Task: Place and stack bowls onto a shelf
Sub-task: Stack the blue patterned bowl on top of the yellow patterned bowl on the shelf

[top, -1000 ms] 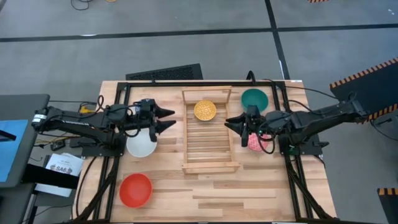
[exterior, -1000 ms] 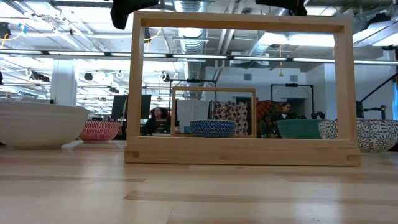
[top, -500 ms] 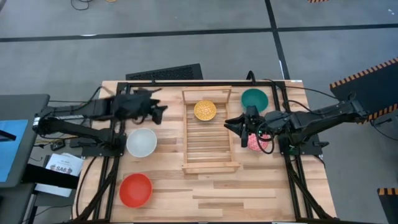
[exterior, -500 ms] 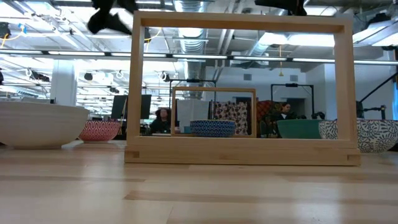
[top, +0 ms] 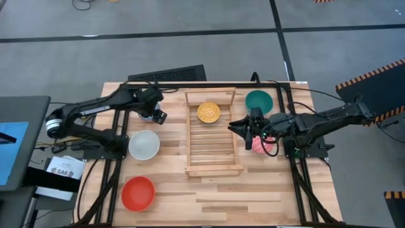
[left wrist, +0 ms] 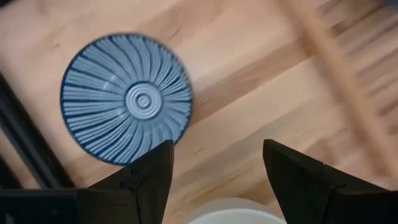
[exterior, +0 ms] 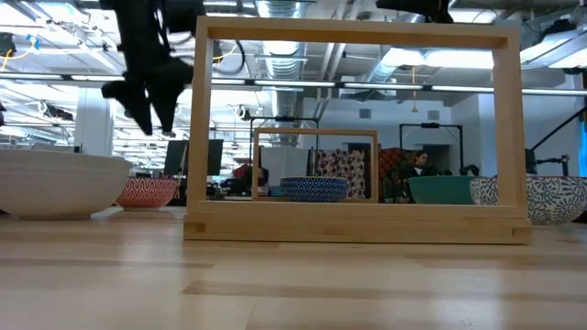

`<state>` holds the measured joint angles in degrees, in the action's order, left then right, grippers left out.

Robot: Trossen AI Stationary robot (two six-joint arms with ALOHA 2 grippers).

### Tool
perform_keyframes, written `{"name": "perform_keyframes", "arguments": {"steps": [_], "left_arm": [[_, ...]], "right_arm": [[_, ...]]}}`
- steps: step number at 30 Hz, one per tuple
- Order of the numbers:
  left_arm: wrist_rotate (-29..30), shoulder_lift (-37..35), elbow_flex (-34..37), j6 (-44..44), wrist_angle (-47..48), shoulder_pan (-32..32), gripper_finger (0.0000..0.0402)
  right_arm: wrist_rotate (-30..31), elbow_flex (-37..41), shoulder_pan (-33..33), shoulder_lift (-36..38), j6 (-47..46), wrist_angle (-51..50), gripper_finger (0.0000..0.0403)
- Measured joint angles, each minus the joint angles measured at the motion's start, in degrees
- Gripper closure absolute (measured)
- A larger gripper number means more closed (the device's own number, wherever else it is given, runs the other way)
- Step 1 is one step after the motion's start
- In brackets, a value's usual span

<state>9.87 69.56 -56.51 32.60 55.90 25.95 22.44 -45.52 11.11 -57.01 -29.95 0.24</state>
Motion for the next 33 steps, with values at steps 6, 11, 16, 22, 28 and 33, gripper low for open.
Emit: {"name": "perform_keyframes", "arguments": {"steps": [6, 11, 16, 22, 28, 33], "left_arm": [[-1.0, 6.4, 0.7, -3.9, -0.3, 2.0, 0.0171], [-0.4, 11.6, 0.7, -5.0, -0.3, 3.3, 0.0171], [-0.5, 16.1, 0.7, -6.2, -0.5, 3.9, 0.0171], [1.1, 20.9, 0.7, -6.9, -2.2, 4.2, 0.0171], [1.2, 23.5, 0.7, -6.9, -3.3, 4.5, 0.0178], [4.0, 23.5, 0.7, -7.0, -4.7, 4.7, 0.0236]], "right_arm": [[0.0, 0.0, 0.0, 0.0, 0.0, -1.2, 0.0278], [0.0, 0.0, 0.0, 0.0, -1.7, -3.1, 0.0278], [0.0, 0.0, 0.0, 0.0, -3.2, -4.7, 0.0278], [0.0, 0.0, 0.0, 0.0, -3.2, -4.7, 0.0278], [0.0, -0.1, 0.0, -0.4, -3.2, -4.5, 0.0278], [0.1, -0.2, 0.0, -1.6, -3.2, -3.9, 0.0278]]}}
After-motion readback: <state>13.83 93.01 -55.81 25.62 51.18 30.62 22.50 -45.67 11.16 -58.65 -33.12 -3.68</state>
